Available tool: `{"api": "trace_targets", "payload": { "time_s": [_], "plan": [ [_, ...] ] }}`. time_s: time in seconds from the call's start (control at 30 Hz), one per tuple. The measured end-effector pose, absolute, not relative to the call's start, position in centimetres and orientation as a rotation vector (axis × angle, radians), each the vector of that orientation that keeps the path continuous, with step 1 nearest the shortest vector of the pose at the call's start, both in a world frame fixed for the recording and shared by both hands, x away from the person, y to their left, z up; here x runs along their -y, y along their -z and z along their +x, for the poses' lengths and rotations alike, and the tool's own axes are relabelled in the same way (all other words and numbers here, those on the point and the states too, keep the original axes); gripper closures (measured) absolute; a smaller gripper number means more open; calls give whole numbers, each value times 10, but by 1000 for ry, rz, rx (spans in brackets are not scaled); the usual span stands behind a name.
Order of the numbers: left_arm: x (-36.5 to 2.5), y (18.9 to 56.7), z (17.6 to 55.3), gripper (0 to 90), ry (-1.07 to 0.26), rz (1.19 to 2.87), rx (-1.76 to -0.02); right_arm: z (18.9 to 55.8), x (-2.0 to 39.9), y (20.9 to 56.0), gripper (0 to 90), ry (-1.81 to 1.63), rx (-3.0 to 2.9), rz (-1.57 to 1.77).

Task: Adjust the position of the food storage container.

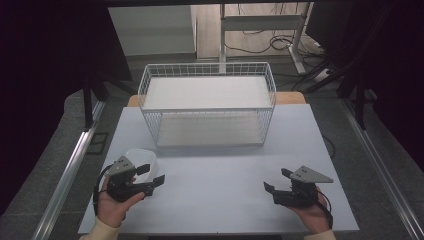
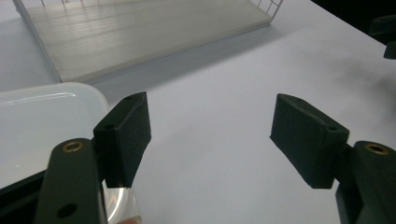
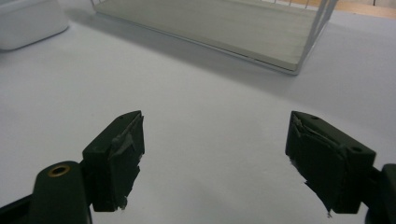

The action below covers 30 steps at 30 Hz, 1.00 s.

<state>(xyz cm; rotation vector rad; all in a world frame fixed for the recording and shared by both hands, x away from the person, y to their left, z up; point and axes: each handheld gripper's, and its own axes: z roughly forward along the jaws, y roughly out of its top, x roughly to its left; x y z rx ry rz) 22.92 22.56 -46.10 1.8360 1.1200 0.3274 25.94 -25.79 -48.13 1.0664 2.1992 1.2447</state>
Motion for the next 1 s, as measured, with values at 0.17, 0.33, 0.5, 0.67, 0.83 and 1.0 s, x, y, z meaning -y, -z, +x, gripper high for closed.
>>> {"api": "trace_targets", "payload": {
  "time_s": [0.17, 0.33, 0.5, 0.67, 0.83, 1.0],
  "plan": [
    [-225, 459, 227, 282, -340, 1837, -1120, 261, 265, 481, 206, -1235, -2181, 1099],
    [-228, 459, 225, 283, -341, 1830, -1114, 261, 270, 477, 211, -1247, -2159, 1119],
    [-230, 459, 223, 284, -343, 1830, -1113, 261, 272, 476, 222, -1248, -2151, 1144],
    [-232, 455, 223, 286, -355, 1834, -1106, 261, 270, 478, 226, -1247, -2170, 1150],
    [-238, 453, 223, 305, -366, 1826, -1115, 261, 268, 478, 227, -1243, -2184, 1141],
    [-248, 450, 223, 318, -386, 1810, -1128, 261, 268, 478, 227, -1235, -2182, 1147]
  ]
}}
